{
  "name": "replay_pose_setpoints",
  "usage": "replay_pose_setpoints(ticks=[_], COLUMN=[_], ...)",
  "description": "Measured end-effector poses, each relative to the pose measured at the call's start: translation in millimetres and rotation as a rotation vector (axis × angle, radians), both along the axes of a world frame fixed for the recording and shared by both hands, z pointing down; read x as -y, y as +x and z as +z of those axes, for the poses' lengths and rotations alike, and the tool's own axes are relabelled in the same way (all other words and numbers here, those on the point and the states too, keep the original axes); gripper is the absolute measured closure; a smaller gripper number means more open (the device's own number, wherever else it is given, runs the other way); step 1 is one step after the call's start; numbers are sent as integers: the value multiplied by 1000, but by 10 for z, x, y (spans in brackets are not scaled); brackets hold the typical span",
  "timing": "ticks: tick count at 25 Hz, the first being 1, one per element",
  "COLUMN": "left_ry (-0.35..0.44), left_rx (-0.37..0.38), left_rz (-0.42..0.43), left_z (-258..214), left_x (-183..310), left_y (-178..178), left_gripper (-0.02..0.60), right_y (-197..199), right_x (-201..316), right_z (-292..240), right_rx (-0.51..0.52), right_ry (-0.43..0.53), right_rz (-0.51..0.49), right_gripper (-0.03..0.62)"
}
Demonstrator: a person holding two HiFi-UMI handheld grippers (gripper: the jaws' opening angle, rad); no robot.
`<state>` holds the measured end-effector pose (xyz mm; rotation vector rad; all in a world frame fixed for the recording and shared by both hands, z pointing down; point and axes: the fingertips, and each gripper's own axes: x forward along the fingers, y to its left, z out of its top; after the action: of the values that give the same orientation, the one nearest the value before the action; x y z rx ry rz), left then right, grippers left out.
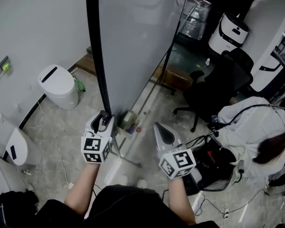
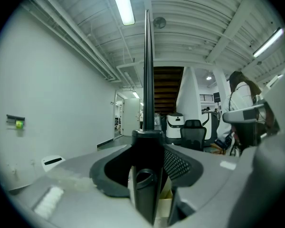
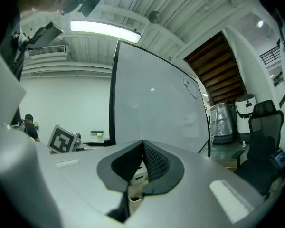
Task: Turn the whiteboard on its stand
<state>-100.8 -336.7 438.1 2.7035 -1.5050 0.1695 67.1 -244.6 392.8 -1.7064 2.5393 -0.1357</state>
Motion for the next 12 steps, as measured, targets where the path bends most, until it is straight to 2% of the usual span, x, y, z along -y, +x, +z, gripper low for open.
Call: replay_pose_setpoints(ticks=[12], left_ry=[-6], left_rx=[-6], left_rz=[-9], left_z=[18], left_x=[18], left_y=[-222], left_gripper=[382], right_y=[-61], right_x=[75], right_z=[63], right_rx=[-2], right_ry=[-11], right_rz=[25], right_gripper=[586])
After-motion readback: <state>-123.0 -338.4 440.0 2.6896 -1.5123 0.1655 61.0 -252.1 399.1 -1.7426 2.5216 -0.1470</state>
